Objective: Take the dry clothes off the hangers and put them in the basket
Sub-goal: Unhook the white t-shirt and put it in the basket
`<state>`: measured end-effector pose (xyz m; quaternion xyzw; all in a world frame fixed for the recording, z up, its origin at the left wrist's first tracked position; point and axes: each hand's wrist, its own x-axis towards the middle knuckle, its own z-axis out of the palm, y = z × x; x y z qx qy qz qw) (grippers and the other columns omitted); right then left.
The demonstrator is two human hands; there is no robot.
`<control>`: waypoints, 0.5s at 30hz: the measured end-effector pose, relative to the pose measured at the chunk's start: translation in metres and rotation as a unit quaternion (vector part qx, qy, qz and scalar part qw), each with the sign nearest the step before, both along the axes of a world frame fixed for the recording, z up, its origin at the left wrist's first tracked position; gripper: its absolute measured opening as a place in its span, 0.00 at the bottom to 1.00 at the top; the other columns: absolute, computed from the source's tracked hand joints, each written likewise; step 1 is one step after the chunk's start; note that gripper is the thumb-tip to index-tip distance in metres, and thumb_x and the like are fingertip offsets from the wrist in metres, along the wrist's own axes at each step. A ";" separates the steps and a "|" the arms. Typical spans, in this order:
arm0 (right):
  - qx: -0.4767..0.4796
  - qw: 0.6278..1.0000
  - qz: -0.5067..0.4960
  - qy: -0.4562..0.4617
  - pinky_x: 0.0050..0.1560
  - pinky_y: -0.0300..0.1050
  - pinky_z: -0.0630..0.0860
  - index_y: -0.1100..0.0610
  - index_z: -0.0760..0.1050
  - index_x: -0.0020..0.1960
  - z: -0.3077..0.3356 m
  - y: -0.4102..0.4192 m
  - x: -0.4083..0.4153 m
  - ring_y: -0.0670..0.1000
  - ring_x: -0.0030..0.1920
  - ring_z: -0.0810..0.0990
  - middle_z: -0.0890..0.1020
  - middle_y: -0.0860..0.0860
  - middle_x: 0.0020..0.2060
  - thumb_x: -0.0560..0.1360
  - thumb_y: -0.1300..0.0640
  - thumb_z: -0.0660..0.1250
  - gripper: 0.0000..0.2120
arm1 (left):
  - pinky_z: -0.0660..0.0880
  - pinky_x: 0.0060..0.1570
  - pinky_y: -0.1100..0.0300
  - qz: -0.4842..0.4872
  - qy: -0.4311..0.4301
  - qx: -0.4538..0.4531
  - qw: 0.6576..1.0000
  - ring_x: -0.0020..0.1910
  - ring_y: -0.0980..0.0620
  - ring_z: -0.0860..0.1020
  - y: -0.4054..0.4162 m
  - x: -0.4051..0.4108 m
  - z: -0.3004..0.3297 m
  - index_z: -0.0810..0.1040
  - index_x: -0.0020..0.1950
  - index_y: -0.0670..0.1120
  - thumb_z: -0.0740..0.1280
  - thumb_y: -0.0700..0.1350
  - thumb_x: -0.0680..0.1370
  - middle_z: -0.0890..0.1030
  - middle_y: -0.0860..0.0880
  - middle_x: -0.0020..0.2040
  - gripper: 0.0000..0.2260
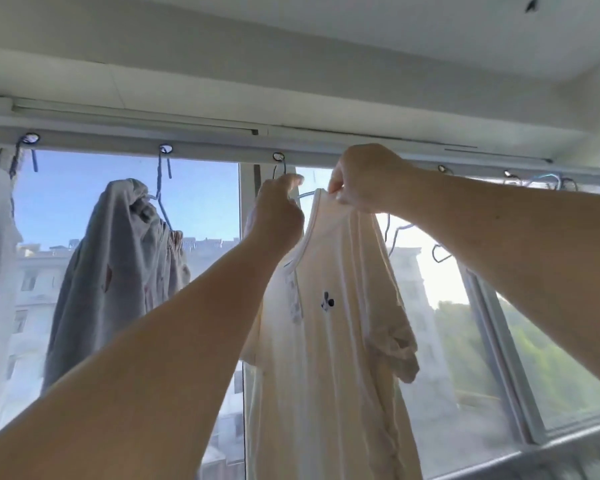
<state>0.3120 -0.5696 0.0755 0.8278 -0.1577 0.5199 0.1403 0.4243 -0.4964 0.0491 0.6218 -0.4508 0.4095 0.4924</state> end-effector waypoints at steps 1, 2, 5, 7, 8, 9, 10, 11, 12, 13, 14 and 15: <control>-0.017 1.000 -0.013 -0.016 0.54 0.46 0.76 0.60 0.79 0.55 0.001 -0.005 0.001 0.57 0.52 0.79 0.81 0.56 0.51 0.77 0.60 0.61 0.11 | 0.69 0.61 0.59 0.010 -0.029 0.019 0.999 0.66 0.51 0.69 -0.004 0.001 0.001 0.69 0.69 0.50 0.52 0.31 0.78 0.68 0.50 0.71 0.24; -0.018 0.999 -0.014 -0.033 0.54 0.46 0.76 0.59 0.79 0.54 0.002 -0.009 0.002 0.57 0.52 0.79 0.81 0.55 0.50 0.77 0.60 0.61 0.10 | 0.68 0.64 0.58 0.017 -0.050 0.036 0.998 0.68 0.52 0.68 -0.008 0.001 0.002 0.69 0.69 0.51 0.52 0.29 0.76 0.67 0.51 0.71 0.26; -0.021 0.997 -0.034 -0.073 0.54 0.46 0.75 0.57 0.80 0.53 0.003 -0.019 0.001 0.57 0.51 0.79 0.81 0.53 0.49 0.75 0.61 0.62 0.10 | 0.67 0.65 0.59 0.053 -0.088 0.069 0.992 0.68 0.53 0.68 -0.022 0.002 0.012 0.70 0.68 0.53 0.53 0.30 0.77 0.70 0.53 0.70 0.25; -0.029 0.994 -0.046 -0.100 0.51 0.45 0.74 0.55 0.80 0.51 0.002 -0.027 0.000 0.57 0.50 0.79 0.81 0.53 0.48 0.74 0.61 0.62 0.10 | 0.68 0.63 0.59 0.069 -0.108 0.067 0.990 0.67 0.52 0.69 -0.029 0.002 0.019 0.71 0.67 0.52 0.54 0.31 0.78 0.72 0.52 0.68 0.23; -0.031 0.992 -0.052 -0.109 0.47 0.43 0.72 0.55 0.80 0.50 0.000 -0.030 -0.002 0.57 0.50 0.79 0.81 0.52 0.47 0.74 0.60 0.61 0.10 | 0.68 0.62 0.59 0.067 -0.117 0.067 0.988 0.66 0.52 0.70 -0.032 0.001 0.021 0.72 0.67 0.51 0.55 0.32 0.78 0.72 0.51 0.67 0.22; -0.028 0.992 -0.053 -0.114 0.45 0.42 0.69 0.55 0.80 0.49 -0.002 -0.033 -0.002 0.56 0.49 0.78 0.80 0.52 0.46 0.74 0.60 0.60 0.10 | 0.69 0.61 0.58 0.068 -0.128 0.068 0.987 0.66 0.51 0.71 -0.034 0.000 0.022 0.72 0.67 0.50 0.56 0.32 0.78 0.72 0.50 0.67 0.21; -0.019 0.992 -0.048 -0.116 0.43 0.42 0.67 0.56 0.80 0.49 -0.004 -0.035 -0.003 0.55 0.47 0.77 0.80 0.52 0.45 0.74 0.61 0.60 0.10 | 0.70 0.62 0.57 0.070 -0.137 0.070 0.986 0.65 0.51 0.71 -0.036 0.000 0.023 0.72 0.67 0.49 0.56 0.34 0.79 0.72 0.49 0.66 0.20; -0.001 0.992 -0.034 -0.118 0.43 0.41 0.66 0.56 0.79 0.48 -0.005 -0.036 -0.003 0.54 0.45 0.76 0.79 0.52 0.45 0.74 0.61 0.60 0.10 | 0.70 0.62 0.55 0.076 -0.144 0.074 0.984 0.65 0.50 0.71 -0.038 -0.001 0.024 0.71 0.67 0.49 0.57 0.35 0.79 0.71 0.49 0.66 0.19; 0.022 0.991 -0.013 -0.128 0.43 0.41 0.66 0.57 0.79 0.48 -0.006 -0.036 -0.005 0.53 0.44 0.74 0.79 0.52 0.45 0.73 0.62 0.59 0.10 | 0.71 0.61 0.54 0.084 -0.149 0.077 0.982 0.64 0.50 0.72 -0.039 -0.001 0.026 0.72 0.67 0.49 0.57 0.36 0.79 0.71 0.49 0.66 0.18; 0.046 0.988 0.005 -0.146 0.43 0.41 0.66 0.58 0.78 0.49 -0.008 -0.036 -0.007 0.53 0.44 0.72 0.78 0.52 0.45 0.73 0.63 0.59 0.10 | 0.71 0.60 0.54 0.091 -0.153 0.080 0.981 0.63 0.49 0.72 -0.041 -0.001 0.028 0.73 0.66 0.49 0.58 0.37 0.79 0.71 0.49 0.65 0.17; 0.066 0.983 0.019 -0.168 0.44 0.41 0.66 0.59 0.77 0.50 -0.009 -0.036 -0.010 0.53 0.44 0.71 0.77 0.52 0.45 0.74 0.63 0.58 0.10 | 0.71 0.59 0.53 0.096 -0.154 0.081 0.980 0.62 0.49 0.72 -0.042 -0.001 0.031 0.74 0.65 0.49 0.59 0.38 0.79 0.71 0.49 0.63 0.16; 0.082 0.977 0.029 -0.192 0.45 0.41 0.65 0.60 0.75 0.52 -0.011 -0.037 -0.013 0.53 0.45 0.70 0.75 0.53 0.45 0.75 0.63 0.57 0.11 | 0.71 0.59 0.52 0.101 -0.155 0.082 0.979 0.61 0.49 0.73 -0.043 0.000 0.033 0.75 0.64 0.49 0.60 0.39 0.79 0.71 0.49 0.62 0.14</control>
